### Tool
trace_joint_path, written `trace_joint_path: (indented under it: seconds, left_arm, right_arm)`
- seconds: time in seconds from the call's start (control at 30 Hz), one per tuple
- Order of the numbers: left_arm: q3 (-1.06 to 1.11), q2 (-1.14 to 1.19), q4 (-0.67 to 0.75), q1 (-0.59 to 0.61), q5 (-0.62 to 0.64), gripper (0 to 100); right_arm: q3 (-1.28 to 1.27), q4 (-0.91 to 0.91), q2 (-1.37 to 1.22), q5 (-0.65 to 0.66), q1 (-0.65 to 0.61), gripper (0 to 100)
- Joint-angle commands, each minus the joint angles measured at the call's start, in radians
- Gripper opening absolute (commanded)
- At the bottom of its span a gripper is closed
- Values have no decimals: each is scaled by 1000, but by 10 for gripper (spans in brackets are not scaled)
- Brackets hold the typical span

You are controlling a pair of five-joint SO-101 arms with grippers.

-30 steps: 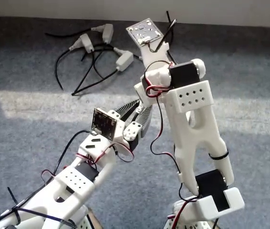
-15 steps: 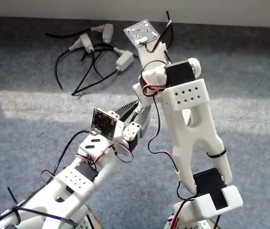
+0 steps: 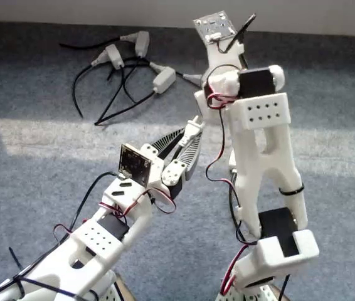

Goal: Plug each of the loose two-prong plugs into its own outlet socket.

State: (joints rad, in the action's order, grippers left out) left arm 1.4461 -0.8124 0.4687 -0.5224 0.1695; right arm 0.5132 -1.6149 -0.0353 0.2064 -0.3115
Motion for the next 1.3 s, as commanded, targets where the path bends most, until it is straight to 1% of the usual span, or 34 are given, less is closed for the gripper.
trace_joint_path:
  seconds: [0.0, 0.03, 0.13, 0.23, 0.3, 0.33, 0.4, 0.57, 0.63, 0.67, 0.77, 0.87, 0.93, 1.07, 1.27]
  left_arm:
    - [-7, -24, 20, -13, -2, 7]
    - [-7, -24, 18, -13, -2, 7]
    - [-7, -19, 18, -13, -2, 7]
    - [-7, -18, 15, -13, -2, 7]
    - [-18, -18, -35, -12, -5, 7]
    - [-30, -22, -86, -8, -6, 7]
    - [-87, -19, -230, 15, -6, 7]
    - [-340, -18, -717, 50, 0, 7]
    - [-433, -16, -867, 50, 6, 7]
    - [-475, -16, -925, 45, 29, 7]
    - [-602, -4, -1056, 44, 138, 8]
    - [-762, 101, -1152, 44, 149, 8]
    - [-886, 239, -1214, 44, 160, 8]
    - [-1187, 572, -1370, 44, 229, 8]
    - [-1716, 974, -1619, 27, 336, 7]
  right_arm:
    - [145, -81, 88, -15, -7, 8]
    - [162, -94, 90, -15, 10, 8]
    - [179, -102, 87, -15, 113, 8]
    - [179, -97, 87, -14, 265, 8]
    - [176, -101, 84, -14, 381, 9]
    - [165, -102, 81, -15, 437, 9]
    - [113, -101, 70, -15, 547, 9]
    - [-48, -97, 25, -15, 783, 9]
    - [-120, -94, 7, -23, 854, 9]
    - [-156, -91, -2, -40, 880, 9]
    - [-274, -51, -31, -101, 923, 9]
    - [-387, 1, -56, -149, 924, 9]
    - [-466, 58, -67, -178, 909, 9]
    - [-615, 188, -73, -226, 874, 9]
    - [-808, 384, -73, -423, 839, 9]
